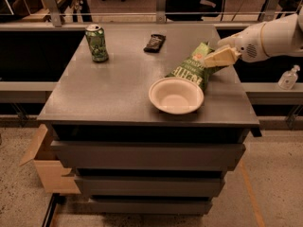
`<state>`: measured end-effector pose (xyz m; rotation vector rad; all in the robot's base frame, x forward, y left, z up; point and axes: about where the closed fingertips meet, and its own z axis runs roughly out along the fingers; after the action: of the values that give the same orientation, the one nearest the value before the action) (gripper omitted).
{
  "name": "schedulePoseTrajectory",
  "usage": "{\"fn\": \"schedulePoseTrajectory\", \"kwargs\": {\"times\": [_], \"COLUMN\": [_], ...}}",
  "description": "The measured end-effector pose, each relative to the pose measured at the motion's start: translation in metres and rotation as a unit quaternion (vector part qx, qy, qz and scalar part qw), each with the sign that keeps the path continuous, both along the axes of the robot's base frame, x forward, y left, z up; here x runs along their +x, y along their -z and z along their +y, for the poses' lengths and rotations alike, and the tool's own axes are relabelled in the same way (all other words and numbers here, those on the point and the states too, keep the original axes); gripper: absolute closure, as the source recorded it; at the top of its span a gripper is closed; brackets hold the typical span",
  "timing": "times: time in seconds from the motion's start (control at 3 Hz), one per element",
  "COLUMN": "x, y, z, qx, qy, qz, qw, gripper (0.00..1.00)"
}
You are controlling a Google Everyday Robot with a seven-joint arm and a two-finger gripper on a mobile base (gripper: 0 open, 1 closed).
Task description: Move green jalapeno chip bag near paper bowl
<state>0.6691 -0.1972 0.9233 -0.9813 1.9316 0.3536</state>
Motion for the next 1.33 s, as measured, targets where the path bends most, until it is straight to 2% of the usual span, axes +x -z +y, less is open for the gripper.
{"fn": "schedulePoseTrajectory", "kwargs": {"times": [0.33, 0.67, 1.0, 1.33], "x": [0.0, 0.0, 0.0, -0.004], "y": [0.001, 0.001, -0.004, -0.013], "z": [0.001, 0.002, -0.016, -0.048], "qx": [0.0, 0.0, -0.007, -0.018], "qy": [-0.001, -0.001, 0.025, 0.075], "qz": [0.001, 0.001, -0.008, -0.024], "qw": [1.0, 1.0, 0.9996, 0.9967], "gripper": [0.0, 0.0, 0.0, 0.0]}}
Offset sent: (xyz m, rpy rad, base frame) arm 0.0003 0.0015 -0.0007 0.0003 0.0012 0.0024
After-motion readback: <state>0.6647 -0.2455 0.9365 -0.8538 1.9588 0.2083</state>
